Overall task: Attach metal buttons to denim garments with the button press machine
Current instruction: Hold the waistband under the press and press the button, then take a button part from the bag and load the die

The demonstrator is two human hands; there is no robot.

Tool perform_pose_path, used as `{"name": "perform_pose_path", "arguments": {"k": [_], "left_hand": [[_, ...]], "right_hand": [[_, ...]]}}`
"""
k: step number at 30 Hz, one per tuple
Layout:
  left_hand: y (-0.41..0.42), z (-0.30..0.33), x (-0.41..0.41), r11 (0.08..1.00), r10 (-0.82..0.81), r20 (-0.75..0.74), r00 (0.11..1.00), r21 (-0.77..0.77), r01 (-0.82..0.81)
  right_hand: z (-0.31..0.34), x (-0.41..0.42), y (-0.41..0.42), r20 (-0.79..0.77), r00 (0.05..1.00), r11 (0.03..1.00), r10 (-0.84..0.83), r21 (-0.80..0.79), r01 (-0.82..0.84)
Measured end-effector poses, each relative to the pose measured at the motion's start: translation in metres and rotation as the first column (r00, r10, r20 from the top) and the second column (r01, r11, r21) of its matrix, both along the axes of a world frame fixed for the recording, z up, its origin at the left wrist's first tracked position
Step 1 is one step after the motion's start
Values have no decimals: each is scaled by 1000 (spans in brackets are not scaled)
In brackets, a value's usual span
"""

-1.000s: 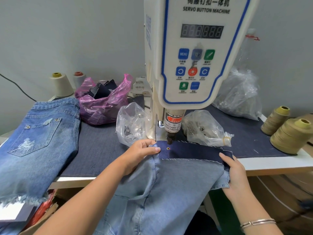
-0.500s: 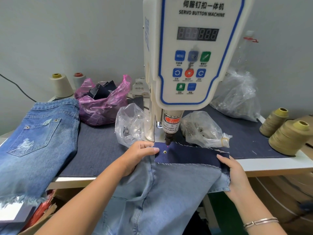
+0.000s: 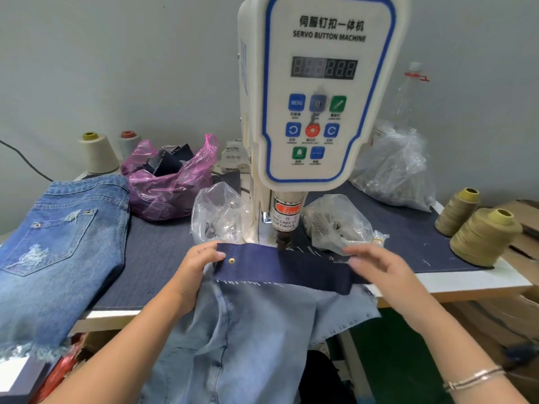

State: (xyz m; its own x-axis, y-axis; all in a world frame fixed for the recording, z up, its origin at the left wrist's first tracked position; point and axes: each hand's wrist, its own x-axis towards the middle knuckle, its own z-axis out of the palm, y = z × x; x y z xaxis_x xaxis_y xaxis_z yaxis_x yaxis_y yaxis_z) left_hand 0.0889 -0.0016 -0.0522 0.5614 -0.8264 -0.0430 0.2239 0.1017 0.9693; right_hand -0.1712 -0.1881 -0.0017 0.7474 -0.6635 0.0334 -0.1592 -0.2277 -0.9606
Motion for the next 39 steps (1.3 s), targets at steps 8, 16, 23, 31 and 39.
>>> {"name": "perform_pose_path", "arguments": {"k": [8,16,23,31,39], "left_hand": [[4,5,-1,999,-6,-125,992,51,13],[7,1,-3,993,-111,-11,994,35,111],[4,0,-10,968,-226,328,917,180,174],[3,3,-20,970,-213,403,890,193,145],[0,5,-21,976,-177,430,885,190,103]], "right_hand": [[15,45,-66,-313,822,428,-476,-899,-95],[4,81,-76,-570,617,240,-543,-809,-537],[4,89,-71,-588,542,183,-601,-761,-622],[1,91,-71,-576,551,180,-603,-772,-610],[21,75,-21,-7,966,952,-259,-174,254]]}}
